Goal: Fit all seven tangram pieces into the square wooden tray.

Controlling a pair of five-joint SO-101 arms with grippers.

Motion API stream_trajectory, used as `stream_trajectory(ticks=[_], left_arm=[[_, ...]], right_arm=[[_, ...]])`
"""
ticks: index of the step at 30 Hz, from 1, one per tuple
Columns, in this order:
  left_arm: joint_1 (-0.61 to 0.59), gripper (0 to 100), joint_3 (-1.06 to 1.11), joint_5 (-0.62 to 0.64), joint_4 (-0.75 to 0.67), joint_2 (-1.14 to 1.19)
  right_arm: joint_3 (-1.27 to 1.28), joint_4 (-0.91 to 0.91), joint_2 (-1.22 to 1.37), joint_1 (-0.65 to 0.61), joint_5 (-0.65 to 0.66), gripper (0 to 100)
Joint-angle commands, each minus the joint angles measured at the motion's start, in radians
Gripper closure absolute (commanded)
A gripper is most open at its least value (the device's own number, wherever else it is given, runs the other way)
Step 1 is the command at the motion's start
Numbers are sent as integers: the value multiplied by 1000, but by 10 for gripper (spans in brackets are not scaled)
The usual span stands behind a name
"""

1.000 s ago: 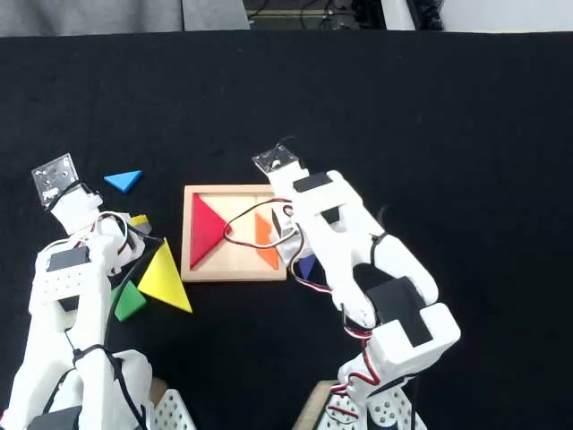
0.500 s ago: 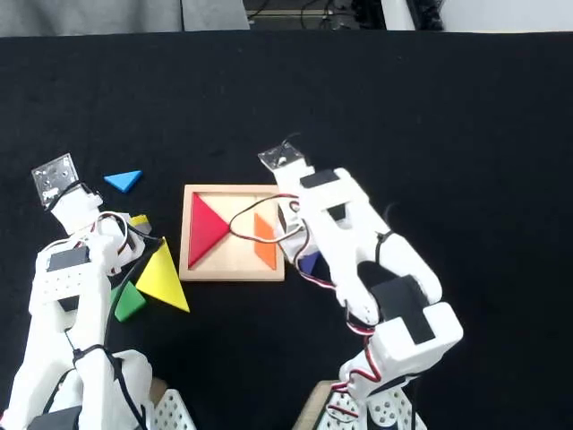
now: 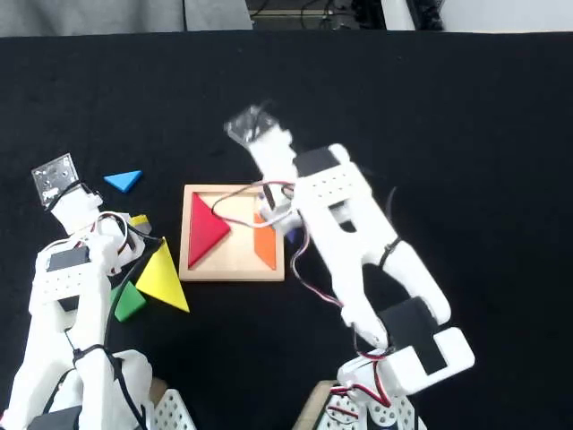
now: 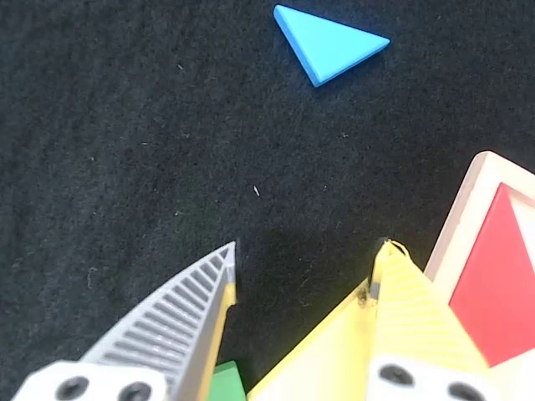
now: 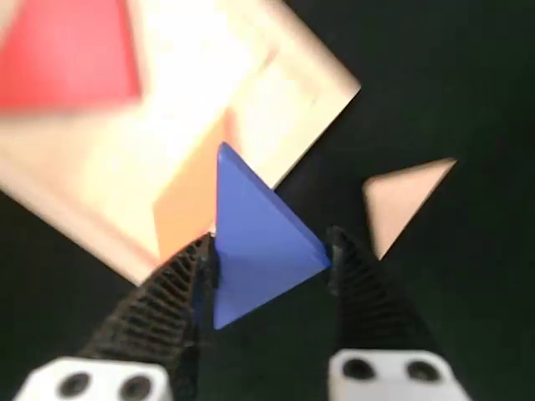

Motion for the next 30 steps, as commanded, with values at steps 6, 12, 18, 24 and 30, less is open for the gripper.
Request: stream_trajectory(ticks=[6, 12, 18, 24, 30], left_arm=[[12, 737, -4, -3, -11, -21], [12, 737, -4, -3, -11, -21], [12, 737, -4, -3, -11, -21], [12, 737, -4, -3, -11, -21], [12, 737, -5, -3, -11, -21]], right_arm=[[-308, 8, 243, -49, 175, 888], [-397, 8, 355, -54, 181, 888], [-424, -2, 380, -54, 192, 887], [-461, 8, 441, -49, 196, 884], [-461, 8, 455, -52, 195, 791]])
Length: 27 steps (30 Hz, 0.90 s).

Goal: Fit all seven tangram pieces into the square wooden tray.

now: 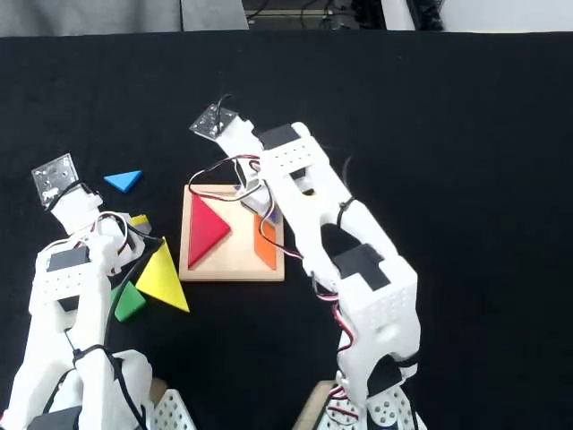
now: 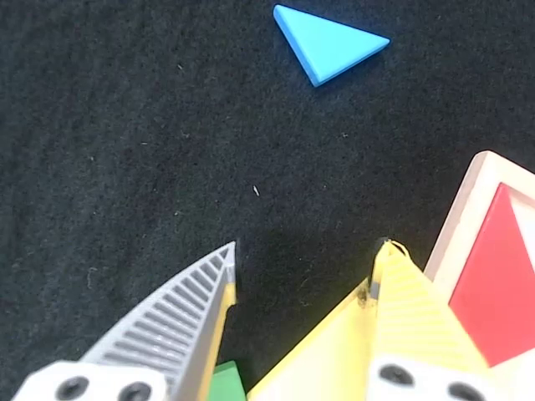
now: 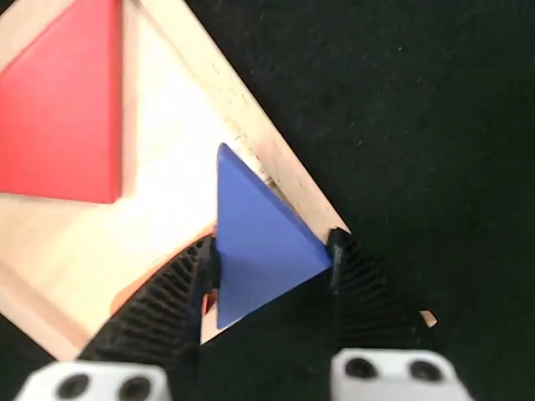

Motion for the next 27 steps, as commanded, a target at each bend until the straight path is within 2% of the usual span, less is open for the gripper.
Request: stream_trajectory(ticks=[1, 17, 21, 23, 26, 27], left_arm=[[12, 737, -5, -3, -11, -21], [12, 737, -7, -3, -11, -21], [12, 737, -8, -3, -11, -21], [12, 737, -10, -3, -12, -21], [12, 737, -8, -3, -12, -21], [12, 737, -8, -3, -12, -21]], right_arm=[[-51, 8, -5, -11, 3, 775], [-76, 20, -19, -5, 6, 772], [-128, 14, -74, 34, -28, 776], [-145, -12, -96, 54, -77, 818], [-133, -112, -68, 75, -135, 992], [-127, -140, -44, 81, -150, 980]])
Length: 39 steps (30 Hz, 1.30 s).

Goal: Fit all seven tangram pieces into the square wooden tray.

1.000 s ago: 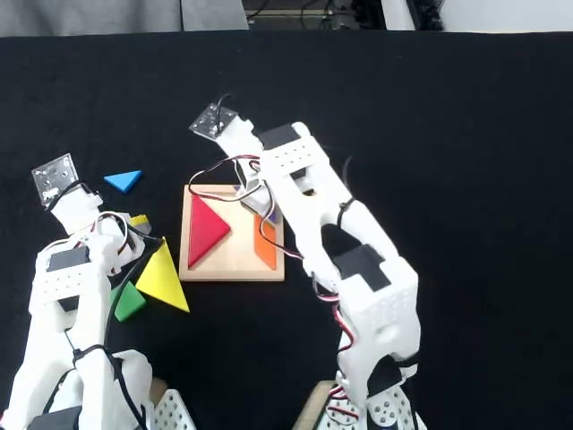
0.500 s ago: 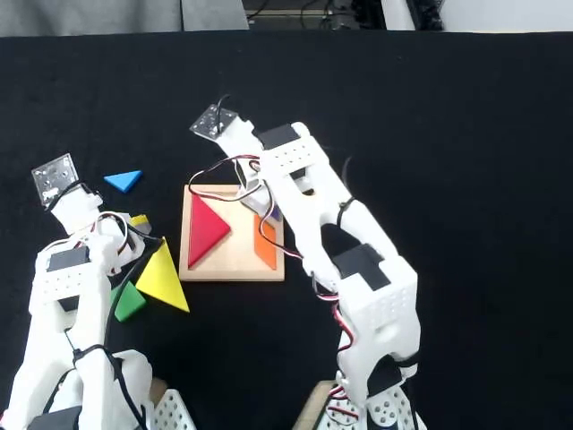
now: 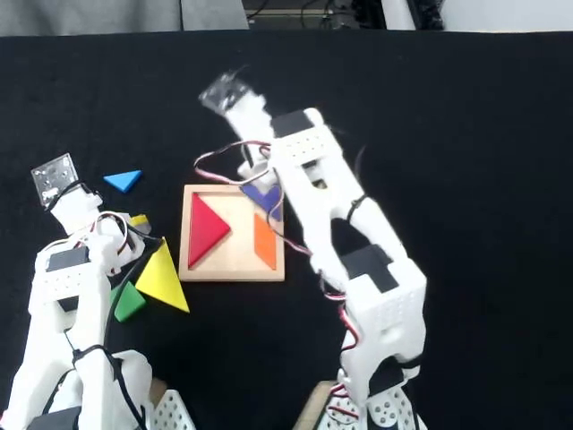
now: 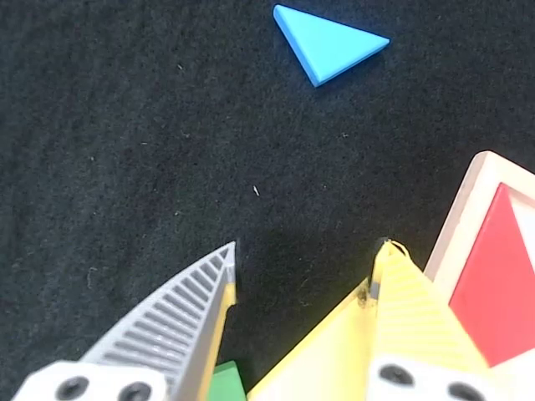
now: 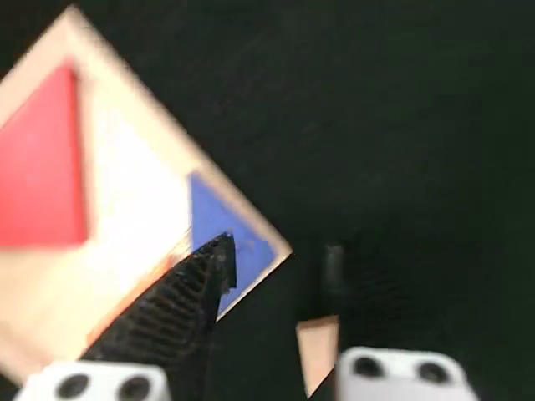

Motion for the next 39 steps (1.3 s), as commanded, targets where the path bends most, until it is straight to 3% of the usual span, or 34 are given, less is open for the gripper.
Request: stream_trajectory(ticks=[1, 9, 24, 32, 39], left_arm=[[12, 737, -8, -3, -12, -21], [12, 737, -8, -3, -11, -21], [12, 737, -8, -3, -11, -21], [12, 737, -10, -3, -11, -21], [12, 737, -8, -3, -12, -21]], right_arm=[[-41, -114, 10, 37, -72, 950], [-163, -3, 148, 58, -52, 988], [-154, 83, 150, 23, -52, 988], [-147, 97, 82, 34, -54, 988], [-33, 172, -211, 101, -126, 988]])
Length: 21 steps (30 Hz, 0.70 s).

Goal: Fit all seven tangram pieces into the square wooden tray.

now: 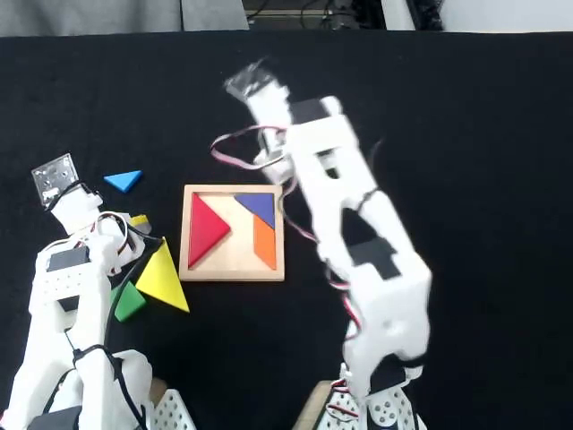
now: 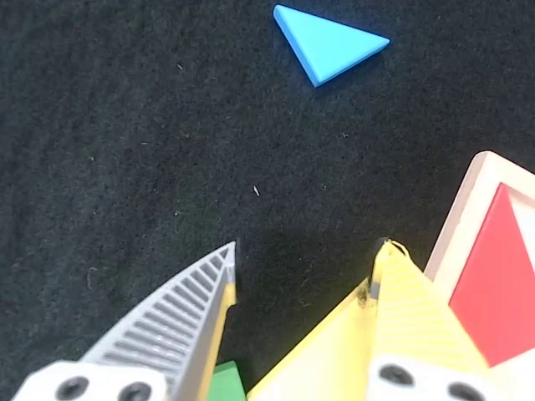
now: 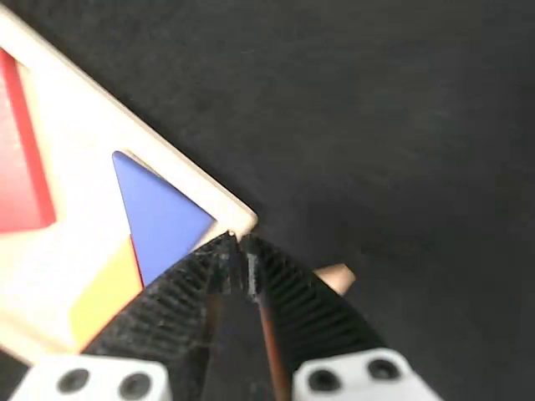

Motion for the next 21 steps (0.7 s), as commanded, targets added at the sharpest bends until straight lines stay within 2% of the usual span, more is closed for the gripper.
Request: stream_trajectory(ticks=[1, 8, 13, 16, 21], left_arm=[[12, 737, -8, -3, -12, -21], [4, 737, -10, 0, -9, -21], [1, 737, -30, -3, 18, -23], [-4, 737, -30, -15, 26, -23], [-27, 737, -27, -123, 64, -21]], right_arm=[[128, 14, -269, 21, -74, 988], [601, -238, -559, 5, -83, 988], [883, -442, -665, 8, -84, 988], [975, -551, -664, 11, -112, 988], [987, -620, -636, 95, -150, 987]])
